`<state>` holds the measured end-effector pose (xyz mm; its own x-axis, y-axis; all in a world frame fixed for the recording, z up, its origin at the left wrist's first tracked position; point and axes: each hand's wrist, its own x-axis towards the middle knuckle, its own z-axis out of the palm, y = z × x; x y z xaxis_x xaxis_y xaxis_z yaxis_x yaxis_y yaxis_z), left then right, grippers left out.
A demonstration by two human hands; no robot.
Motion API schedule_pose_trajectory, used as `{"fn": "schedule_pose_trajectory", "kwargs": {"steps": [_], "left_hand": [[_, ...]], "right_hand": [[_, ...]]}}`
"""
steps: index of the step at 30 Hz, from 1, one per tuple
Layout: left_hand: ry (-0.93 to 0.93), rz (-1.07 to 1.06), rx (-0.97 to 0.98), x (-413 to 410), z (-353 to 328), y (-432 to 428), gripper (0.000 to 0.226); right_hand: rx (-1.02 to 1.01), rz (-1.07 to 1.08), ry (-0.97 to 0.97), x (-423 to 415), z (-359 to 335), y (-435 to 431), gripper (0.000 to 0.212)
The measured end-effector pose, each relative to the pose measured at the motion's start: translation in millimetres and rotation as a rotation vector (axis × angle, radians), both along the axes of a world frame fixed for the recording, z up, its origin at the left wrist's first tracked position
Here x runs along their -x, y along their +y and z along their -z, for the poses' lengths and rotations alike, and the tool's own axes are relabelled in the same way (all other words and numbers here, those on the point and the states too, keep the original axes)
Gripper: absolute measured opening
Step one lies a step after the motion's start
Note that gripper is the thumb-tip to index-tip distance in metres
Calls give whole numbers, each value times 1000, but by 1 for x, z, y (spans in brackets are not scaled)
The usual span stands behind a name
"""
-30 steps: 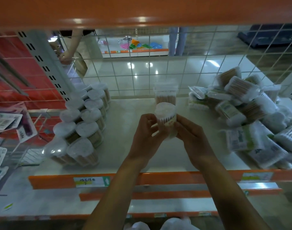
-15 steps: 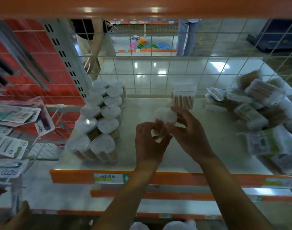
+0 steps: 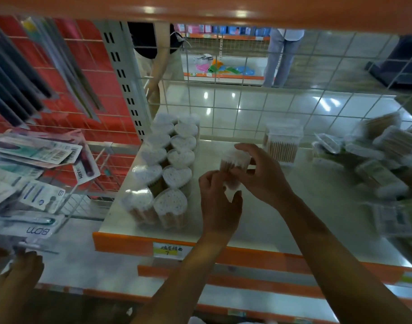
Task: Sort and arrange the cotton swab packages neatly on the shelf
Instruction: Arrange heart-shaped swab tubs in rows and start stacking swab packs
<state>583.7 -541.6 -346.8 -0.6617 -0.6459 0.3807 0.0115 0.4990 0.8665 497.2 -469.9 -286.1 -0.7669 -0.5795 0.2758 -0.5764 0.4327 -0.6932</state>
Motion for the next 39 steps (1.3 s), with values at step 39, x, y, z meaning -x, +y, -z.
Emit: {"fn": "schedule_pose_trajectory", "kwargs": {"steps": [39], "left_hand": [[-168,-45,-39,19,5,-14,44]], "right_hand": [[-152,79,171,51,29,-95,53]]}}
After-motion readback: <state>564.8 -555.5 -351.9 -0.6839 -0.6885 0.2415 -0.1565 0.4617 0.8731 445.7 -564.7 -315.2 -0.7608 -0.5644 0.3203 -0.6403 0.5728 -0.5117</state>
